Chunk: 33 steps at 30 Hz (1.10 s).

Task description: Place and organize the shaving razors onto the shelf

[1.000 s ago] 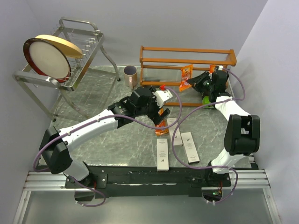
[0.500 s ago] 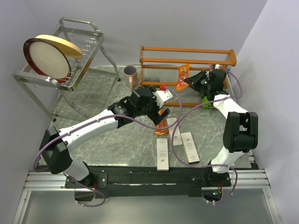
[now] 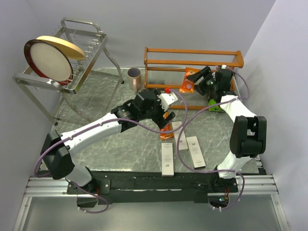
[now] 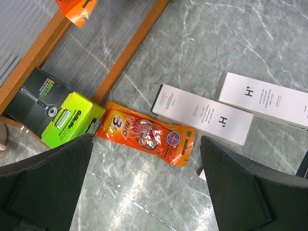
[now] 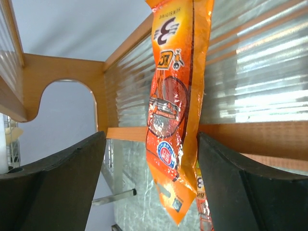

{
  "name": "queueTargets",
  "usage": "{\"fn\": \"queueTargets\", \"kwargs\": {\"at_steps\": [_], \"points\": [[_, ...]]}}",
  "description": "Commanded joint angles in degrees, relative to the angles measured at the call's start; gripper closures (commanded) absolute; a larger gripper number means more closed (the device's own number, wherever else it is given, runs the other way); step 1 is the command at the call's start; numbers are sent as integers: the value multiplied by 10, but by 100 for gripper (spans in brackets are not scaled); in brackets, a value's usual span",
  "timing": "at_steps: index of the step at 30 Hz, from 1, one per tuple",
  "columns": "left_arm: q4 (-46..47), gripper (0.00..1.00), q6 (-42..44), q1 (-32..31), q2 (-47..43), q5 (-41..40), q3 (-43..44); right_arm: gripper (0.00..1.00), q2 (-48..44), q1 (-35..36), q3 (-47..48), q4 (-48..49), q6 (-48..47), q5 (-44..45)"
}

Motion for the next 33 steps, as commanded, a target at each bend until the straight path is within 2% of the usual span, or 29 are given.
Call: {"fn": "queueTargets", "kwargs": {"at_steps": [1,10,13,15,17,19,20,21,22,23,24,25,27,28,33], "points": [[28,0,-2,-4,-17,0,7,15,-39,1,26,-42,-98,49],[38,0,-4,-3,-28,-7,-9,15,-88,1,14,-49,-120,56],[49,1,-6,-2,-24,-42,-11,16,-108,0,13,-60,-128,68],[69,0,-9,-1,-19,-93,-9,18,-129,2,6,-82,-138,67],[83,0,-4,9,0,-104,9,19,-155,2,-10,-93,-141,71],[92,23,-1,25,32,-103,27,20,-174,2,-25,-109,-149,71],[95,39,-2,32,45,-100,53,24,-195,2,-29,-117,-156,71],[97,82,1,38,59,-94,66,26,-207,1,-37,-133,-162,69],[97,95,2,46,87,-95,79,29,-220,1,-43,-140,-174,66],[96,99,3,49,103,-95,112,38,-243,0,-48,-146,-181,63],[87,99,10,51,133,-88,128,45,-255,0,-57,-167,-189,64],[88,99,10,55,147,-87,142,71,-267,-1,-64,-174,-198,63],[98,99,13,56,184,-80,171,97,-299,-2,-82,-204,-206,68],[99,99,13,56,197,-78,179,100,-308,-1,-90,-214,-214,70],[100,99,1,56,283,-70,264,100,-362,-5,-128,-257,-241,101]]}}
